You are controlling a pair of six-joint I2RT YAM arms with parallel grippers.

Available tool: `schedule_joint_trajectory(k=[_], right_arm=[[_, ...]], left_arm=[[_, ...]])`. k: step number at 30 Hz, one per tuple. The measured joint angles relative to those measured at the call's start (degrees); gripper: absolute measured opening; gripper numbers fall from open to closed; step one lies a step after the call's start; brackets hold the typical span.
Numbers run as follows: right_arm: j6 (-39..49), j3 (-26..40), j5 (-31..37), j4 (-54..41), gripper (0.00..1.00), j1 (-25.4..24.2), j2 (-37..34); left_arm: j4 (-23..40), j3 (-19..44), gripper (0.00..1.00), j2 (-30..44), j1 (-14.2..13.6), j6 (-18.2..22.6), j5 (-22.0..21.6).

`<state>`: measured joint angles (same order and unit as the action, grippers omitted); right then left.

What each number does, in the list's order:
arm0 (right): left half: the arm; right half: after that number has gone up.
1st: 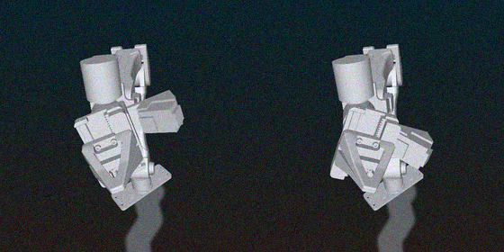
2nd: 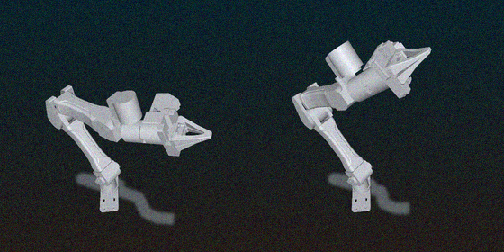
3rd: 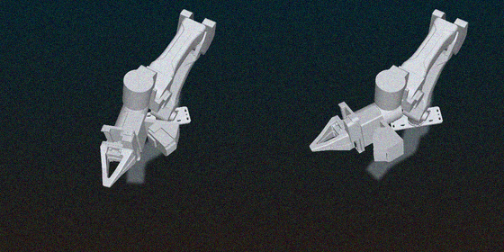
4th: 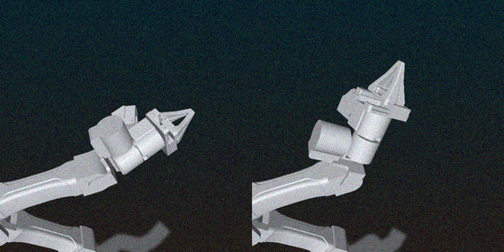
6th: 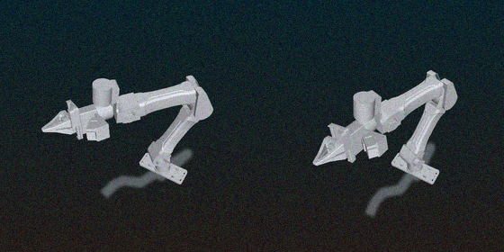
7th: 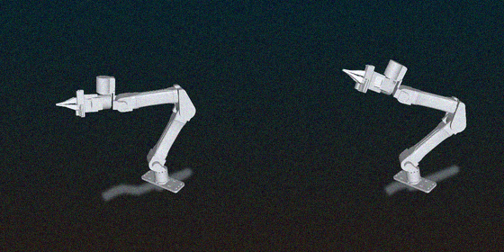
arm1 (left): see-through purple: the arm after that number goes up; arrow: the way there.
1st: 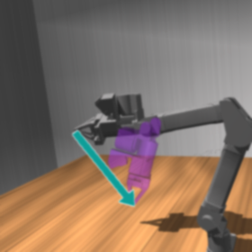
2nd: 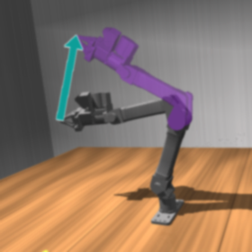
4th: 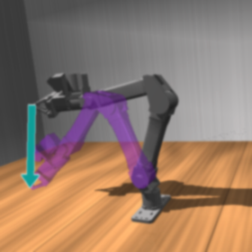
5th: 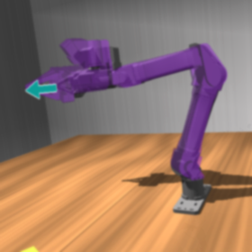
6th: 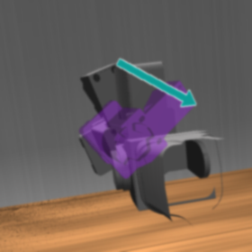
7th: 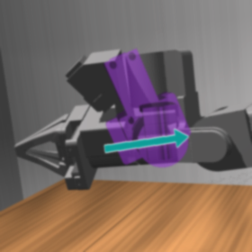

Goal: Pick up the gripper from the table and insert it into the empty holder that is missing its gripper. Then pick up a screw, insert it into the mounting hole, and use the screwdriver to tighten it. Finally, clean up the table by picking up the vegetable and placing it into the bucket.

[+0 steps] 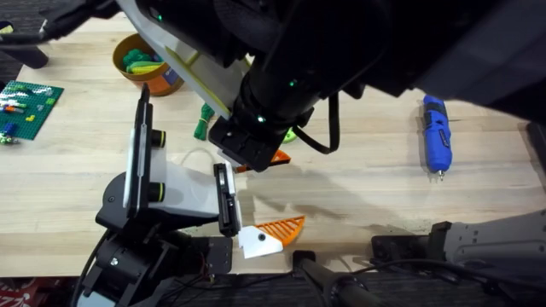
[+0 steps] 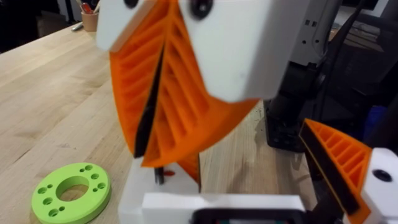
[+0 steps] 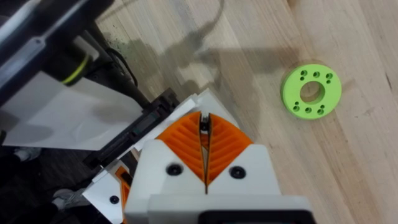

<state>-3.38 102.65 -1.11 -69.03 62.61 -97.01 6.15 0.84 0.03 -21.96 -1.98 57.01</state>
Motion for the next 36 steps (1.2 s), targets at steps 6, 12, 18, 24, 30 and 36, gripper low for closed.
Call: schedule_joint_trajectory(k=[6,12,18,24,30,36], right_arm=[[0.0,0.0,-0.1,-0.2,0.014,0.0,0.0],[0.0,0.0,-0.1,-0.6,0.014,0.0,0.1],[0.0,-0.1,-0.1,-1.2,0.014,0.0,1.5],[0.0,-0.1,-0.1,-1.3,0.014,0.0,3.9],[0.0,-0.1,-0.1,-1.3,0.014,0.0,4.0],[0.0,-0.1,-0.1,-1.6,0.014,0.0,3.9]], left_arm=[[-0.1,0.0,0.983,0.0,0.0,-0.5,0.1],[-0.1,0.0,0.983,0.0,0.0,-0.7,0.2],[-0.1,0.0,0.983,0.0,0.0,-0.6,0.2],[-0.1,0.0,0.983,0.0,0.0,-0.6,0.2],[-0.1,0.0,0.983,0.0,0.0,-0.6,0.2],[-0.1,0.0,0.983,0.0,0.0,-0.6,0.2]])
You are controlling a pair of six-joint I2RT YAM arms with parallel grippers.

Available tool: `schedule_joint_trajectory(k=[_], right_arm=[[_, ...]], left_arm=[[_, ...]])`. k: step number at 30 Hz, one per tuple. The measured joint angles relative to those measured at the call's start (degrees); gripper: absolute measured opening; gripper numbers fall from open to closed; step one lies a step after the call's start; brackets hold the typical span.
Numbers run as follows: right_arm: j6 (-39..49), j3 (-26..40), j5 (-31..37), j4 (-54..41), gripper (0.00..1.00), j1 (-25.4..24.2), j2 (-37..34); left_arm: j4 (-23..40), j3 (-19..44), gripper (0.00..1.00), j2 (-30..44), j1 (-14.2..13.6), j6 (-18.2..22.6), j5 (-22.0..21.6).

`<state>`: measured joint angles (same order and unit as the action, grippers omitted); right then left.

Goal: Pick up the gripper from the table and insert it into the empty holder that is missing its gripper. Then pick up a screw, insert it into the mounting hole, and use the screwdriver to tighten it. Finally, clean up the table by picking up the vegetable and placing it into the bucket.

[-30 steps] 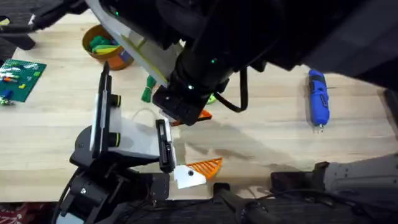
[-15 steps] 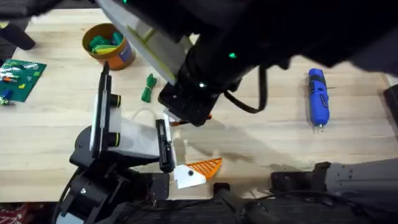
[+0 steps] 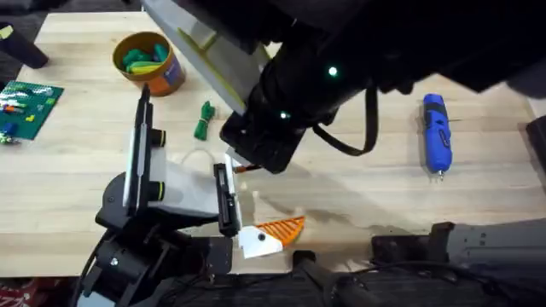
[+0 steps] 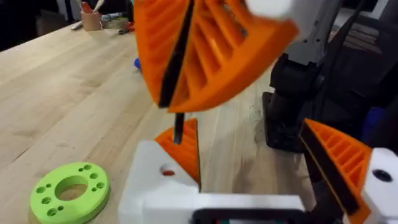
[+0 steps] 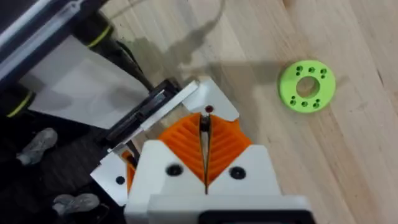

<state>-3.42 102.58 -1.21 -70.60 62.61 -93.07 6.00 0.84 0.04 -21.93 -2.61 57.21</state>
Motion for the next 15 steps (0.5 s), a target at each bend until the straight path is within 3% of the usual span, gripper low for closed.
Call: schedule_joint_trajectory(k=[15], right_arm=[[0.0,-0.3,0.0,0.1,0.015,0.0,-3.9]], left_arm=[[0.0,0.0,0.983,0.0,0.0,0.0,0.0]])
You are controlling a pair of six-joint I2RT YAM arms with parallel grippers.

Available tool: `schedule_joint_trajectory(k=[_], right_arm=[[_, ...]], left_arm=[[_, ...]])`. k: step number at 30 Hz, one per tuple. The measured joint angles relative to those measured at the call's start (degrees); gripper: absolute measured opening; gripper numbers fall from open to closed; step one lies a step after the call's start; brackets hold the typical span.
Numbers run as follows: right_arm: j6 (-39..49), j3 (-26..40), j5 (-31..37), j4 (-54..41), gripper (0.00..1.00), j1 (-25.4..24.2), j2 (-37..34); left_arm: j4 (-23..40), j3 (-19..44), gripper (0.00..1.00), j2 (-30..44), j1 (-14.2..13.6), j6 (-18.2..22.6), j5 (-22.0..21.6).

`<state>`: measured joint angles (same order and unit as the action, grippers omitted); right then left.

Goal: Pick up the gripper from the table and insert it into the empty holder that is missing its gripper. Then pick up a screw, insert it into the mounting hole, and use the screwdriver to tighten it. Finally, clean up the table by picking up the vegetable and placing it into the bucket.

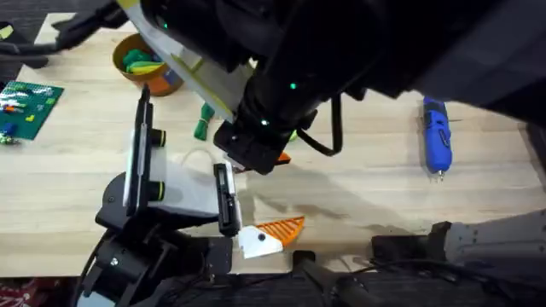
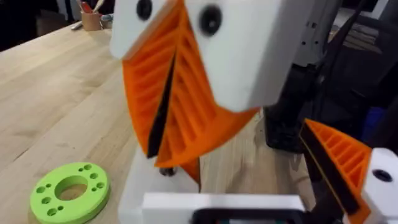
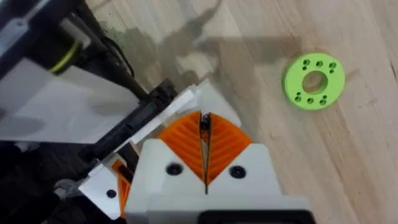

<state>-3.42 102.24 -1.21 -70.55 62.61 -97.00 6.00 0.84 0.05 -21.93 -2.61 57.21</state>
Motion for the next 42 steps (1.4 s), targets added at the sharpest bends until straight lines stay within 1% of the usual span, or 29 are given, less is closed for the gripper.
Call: schedule_joint_trajectory(k=[31,42], right_arm=[[0.0,-0.1,0.1,-1.8,0.015,0.0,-0.6],[0.0,-0.1,1.4,-1.5,0.015,0.0,-1.1]], left_arm=[[0.0,0.0,0.983,0.0,0.0,-0.9,0.0],[0.0,0.0,0.983,0.0,0.0,-1.2,-0.1]])
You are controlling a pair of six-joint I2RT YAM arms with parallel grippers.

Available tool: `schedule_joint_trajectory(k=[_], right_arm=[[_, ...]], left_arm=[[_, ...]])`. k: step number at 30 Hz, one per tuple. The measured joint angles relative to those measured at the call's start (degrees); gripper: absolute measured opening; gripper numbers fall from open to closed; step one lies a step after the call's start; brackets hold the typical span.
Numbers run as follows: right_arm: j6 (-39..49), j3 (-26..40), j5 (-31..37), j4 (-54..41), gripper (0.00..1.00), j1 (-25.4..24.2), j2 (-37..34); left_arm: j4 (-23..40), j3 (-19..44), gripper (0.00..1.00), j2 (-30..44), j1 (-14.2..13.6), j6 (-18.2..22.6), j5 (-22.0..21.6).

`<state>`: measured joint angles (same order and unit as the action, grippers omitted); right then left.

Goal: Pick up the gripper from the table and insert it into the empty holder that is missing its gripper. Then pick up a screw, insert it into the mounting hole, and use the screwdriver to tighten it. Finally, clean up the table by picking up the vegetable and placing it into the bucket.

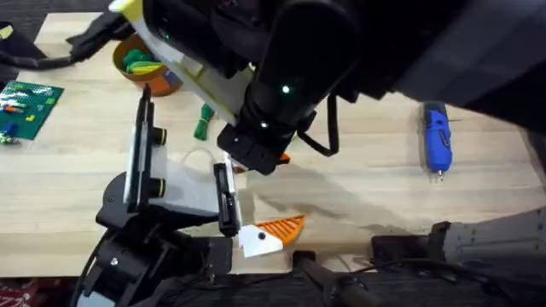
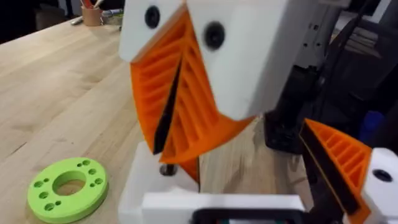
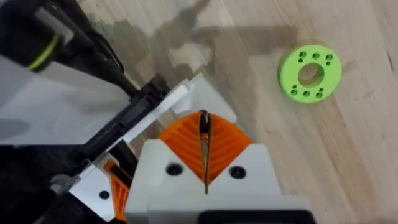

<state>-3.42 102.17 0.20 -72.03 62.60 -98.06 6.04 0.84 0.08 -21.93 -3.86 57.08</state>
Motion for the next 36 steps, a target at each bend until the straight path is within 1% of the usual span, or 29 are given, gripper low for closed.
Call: schedule_joint_trajectory(k=[7,13,29,30,34,35,36], right_arm=[[0.0,0.0,-0.2,0.8,0.015,0.0,-1.0],[0.0,0.0,-1.1,1.4,0.015,0.0,-1.7],[0.0,0.0,-1.4,1.1,0.015,0.0,-2.0],[0.0,0.0,-1.4,1.0,0.051,0.0,-2.0],[-0.2,0.0,-1.3,0.8,0.349,0.0,-2.0],[-0.3,0.0,-0.8,0.6,0.461,-0.2,-1.9],[-0.4,0.0,-0.1,0.5,0.602,-0.5,-1.9]], left_arm=[[0.0,0.0,0.983,0.4,0.0,-1.0,0.0],[0.0,0.0,0.983,0.2,0.0,-0.4,0.2],[0.0,0.0,0.983,0.3,0.0,-0.6,0.3],[0.0,0.0,0.983,0.3,0.0,-0.6,0.3],[0.0,0.0,0.983,0.3,0.0,-0.7,0.4],[0.0,0.0,0.983,0.3,0.0,-0.7,0.4],[0.1,0.0,0.983,0.3,0.0,-0.7,0.4]])
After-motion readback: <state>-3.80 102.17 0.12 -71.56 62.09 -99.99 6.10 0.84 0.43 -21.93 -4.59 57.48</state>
